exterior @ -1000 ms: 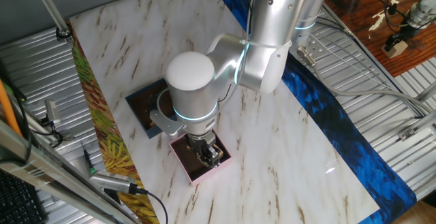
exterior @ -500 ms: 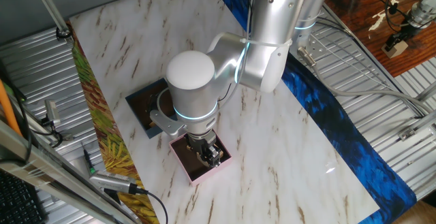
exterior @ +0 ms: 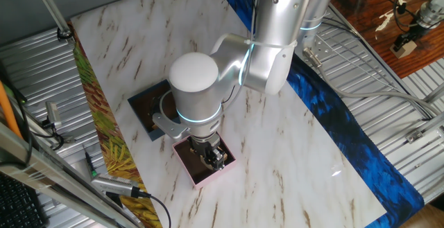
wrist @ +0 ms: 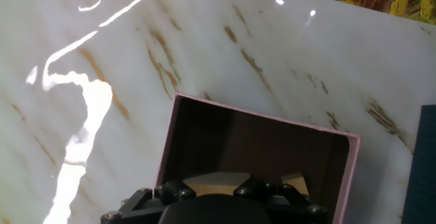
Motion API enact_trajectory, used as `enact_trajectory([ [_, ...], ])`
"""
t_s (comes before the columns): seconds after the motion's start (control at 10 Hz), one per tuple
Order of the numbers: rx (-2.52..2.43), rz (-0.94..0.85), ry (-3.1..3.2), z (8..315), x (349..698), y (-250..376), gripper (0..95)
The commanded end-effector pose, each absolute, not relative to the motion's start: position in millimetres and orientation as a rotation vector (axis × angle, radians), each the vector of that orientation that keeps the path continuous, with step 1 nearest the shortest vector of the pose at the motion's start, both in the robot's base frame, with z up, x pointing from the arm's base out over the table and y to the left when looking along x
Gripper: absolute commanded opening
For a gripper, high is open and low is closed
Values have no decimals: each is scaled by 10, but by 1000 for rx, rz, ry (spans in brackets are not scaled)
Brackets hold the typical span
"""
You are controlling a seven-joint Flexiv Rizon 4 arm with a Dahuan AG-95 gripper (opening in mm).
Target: Move an object from one box to another
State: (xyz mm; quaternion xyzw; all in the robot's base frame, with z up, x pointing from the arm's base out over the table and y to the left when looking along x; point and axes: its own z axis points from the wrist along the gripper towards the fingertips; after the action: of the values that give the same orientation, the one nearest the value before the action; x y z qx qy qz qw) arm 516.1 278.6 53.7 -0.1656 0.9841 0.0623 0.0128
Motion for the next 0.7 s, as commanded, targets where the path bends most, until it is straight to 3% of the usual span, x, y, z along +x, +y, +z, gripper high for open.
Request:
enact_trajectory([
  [0.1, -517, 165, 3070, 539, 5163, 2783, 570],
  [0.2, -510, 131, 3077, 539, 5163, 2783, 380],
  [0.3, -490, 139, 3079, 539, 5163, 2783, 0],
  [0.7, -504, 160, 3062, 539, 5163, 2783, 0],
])
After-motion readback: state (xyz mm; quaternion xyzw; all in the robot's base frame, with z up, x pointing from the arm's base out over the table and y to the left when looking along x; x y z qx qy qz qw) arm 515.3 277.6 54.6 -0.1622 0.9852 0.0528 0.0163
